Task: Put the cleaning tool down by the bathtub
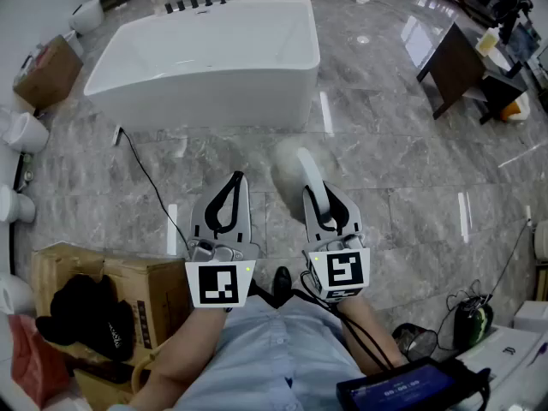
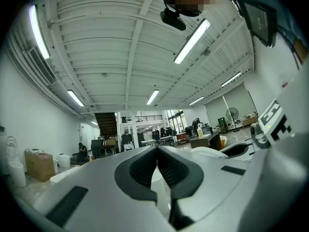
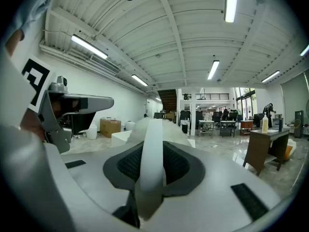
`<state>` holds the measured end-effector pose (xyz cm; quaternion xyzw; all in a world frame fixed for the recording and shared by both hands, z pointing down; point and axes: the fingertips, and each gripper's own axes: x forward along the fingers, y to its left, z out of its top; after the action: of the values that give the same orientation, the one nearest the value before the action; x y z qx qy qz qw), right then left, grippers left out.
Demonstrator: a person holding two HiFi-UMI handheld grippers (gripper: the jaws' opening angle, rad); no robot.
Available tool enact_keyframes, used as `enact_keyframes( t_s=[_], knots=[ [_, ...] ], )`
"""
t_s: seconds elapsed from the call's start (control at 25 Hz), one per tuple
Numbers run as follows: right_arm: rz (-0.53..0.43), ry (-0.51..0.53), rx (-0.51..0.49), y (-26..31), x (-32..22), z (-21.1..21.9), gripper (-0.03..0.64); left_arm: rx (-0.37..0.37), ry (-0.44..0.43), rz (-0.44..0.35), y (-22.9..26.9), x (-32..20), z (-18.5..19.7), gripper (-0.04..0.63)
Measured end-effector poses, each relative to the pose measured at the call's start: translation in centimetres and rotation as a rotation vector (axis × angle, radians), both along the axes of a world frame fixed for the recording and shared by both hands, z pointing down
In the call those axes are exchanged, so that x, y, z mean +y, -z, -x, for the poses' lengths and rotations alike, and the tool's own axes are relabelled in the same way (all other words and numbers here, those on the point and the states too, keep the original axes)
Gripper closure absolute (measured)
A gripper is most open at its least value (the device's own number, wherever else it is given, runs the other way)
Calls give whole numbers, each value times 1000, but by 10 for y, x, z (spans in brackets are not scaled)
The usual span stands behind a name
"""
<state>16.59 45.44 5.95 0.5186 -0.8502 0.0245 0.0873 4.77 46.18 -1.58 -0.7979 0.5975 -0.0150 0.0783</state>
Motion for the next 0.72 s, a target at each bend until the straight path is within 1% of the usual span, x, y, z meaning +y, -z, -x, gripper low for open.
enact_keyframes(
  t_s=[0.32,0.44,0.56,0.72],
  knots=[
    [5,-2,-7,6,-6,-6,514,2,4,-5,3,-6,-5,578],
    [-4,3,-10,7,-5,-10,514,3,20,0,4,-7,-2,578],
    [-5,-7,-26,4,-7,-21,514,-6,27,-17,7,-8,-3,578],
    [8,-30,-16,-4,-20,-30,513,-1,45,17,0,-12,2,578]
  ],
)
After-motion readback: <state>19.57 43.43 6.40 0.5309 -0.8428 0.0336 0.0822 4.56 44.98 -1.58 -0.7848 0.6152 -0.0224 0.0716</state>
